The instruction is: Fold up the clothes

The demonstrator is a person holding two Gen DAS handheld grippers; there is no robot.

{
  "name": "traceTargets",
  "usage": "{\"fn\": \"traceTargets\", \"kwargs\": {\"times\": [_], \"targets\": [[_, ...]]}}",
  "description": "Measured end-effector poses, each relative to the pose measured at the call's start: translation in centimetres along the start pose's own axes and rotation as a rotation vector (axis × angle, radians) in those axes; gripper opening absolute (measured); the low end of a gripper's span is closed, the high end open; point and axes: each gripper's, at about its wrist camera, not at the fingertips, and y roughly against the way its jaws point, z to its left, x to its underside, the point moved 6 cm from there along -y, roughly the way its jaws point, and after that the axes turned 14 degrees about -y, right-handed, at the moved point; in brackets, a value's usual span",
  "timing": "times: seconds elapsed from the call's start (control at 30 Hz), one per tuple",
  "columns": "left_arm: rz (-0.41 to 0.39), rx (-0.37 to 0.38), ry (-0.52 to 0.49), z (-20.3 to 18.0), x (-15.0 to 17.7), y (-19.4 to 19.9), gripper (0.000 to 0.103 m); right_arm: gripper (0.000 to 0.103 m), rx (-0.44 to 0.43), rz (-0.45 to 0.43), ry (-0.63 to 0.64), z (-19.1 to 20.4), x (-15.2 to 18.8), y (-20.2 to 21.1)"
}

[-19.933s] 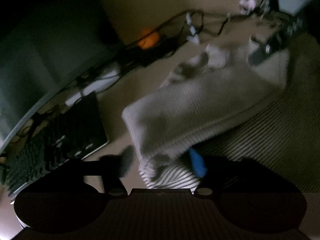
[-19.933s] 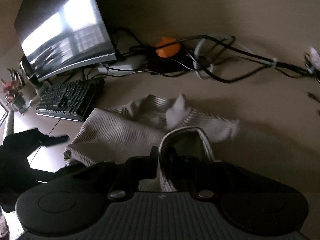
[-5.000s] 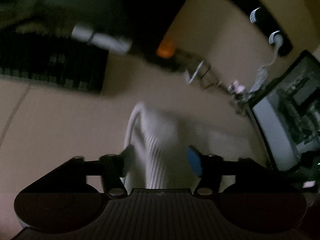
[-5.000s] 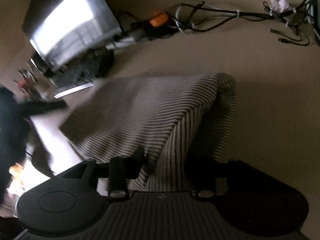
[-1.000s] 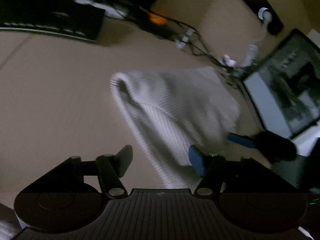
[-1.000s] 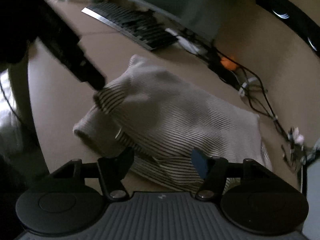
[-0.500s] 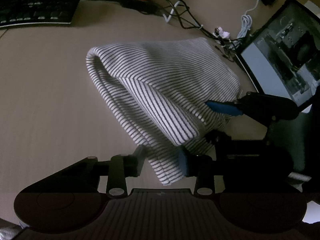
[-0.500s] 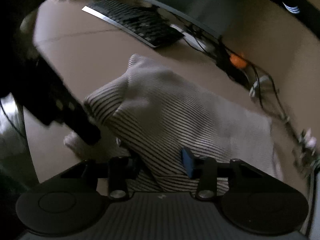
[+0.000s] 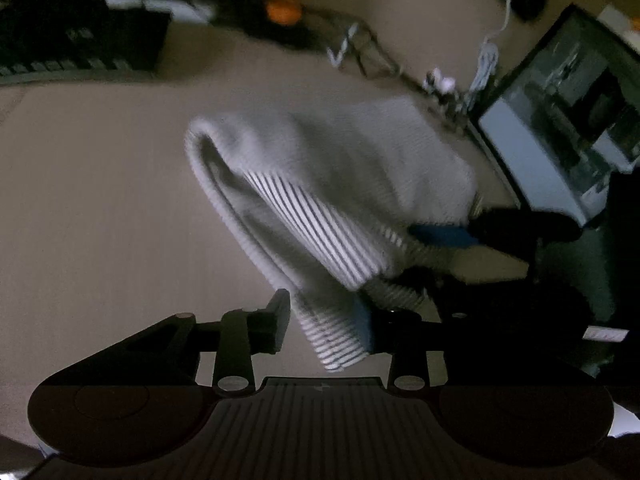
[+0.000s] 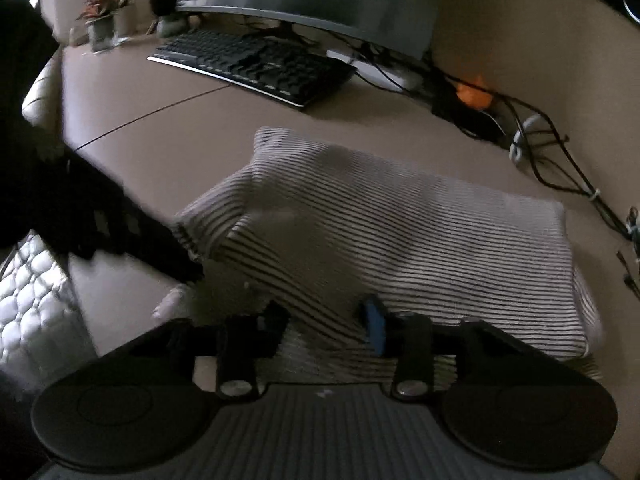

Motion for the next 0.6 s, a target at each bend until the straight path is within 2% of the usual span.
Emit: {"fn": "traceTargets", "kwargs": {"times": [0.07,0.17,0.27,0.3,0.37,0.43,0.53,0.6], "targets": [[-0.049,-0.003,0.010,0.6,-0.8,2.1,0.052,0.066,-0.047,-0.009,-0.017,-0.1,0.1,1.2],[-0.142,0.007,0.000,0.2,-3.1,4.3,0.058,0.072,-0.057,-0.044,-0.095,-1.7,-0.3,3.1],[-0.205,0.067,0.011,-0.8,-5.2,4.0,0.077,0.086,-0.025,-0.086,-0.174,-4.1,-1.1,4.1],[-0.205,0.076,0.017,-1.2,-5.8,3.1,0.085,0.090,0.015,-0.106,-0.202,-5.3,-1.5,4.2],[-0.172,0.058,0.030,-1.7,-6.1,0.8,0.090,0.093,0.098,-0.140,-0.259,-7.5,-2.1,4.0],[-0.106,0.037,0.049,-1.7,-5.6,-1.9,0.090,0.094,0.156,-0.164,-0.327,-9.7,-2.4,3.4],[-0.019,-0.004,0.064,-1.0,-3.9,-4.7,0.092,0.096,0.129,-0.130,-0.442,-12.1,-1.9,1.3],[-0.001,-0.014,0.064,-0.7,-3.3,-5.0,0.093,0.097,0.099,-0.080,-0.510,-13.2,-1.0,-0.4]]}}
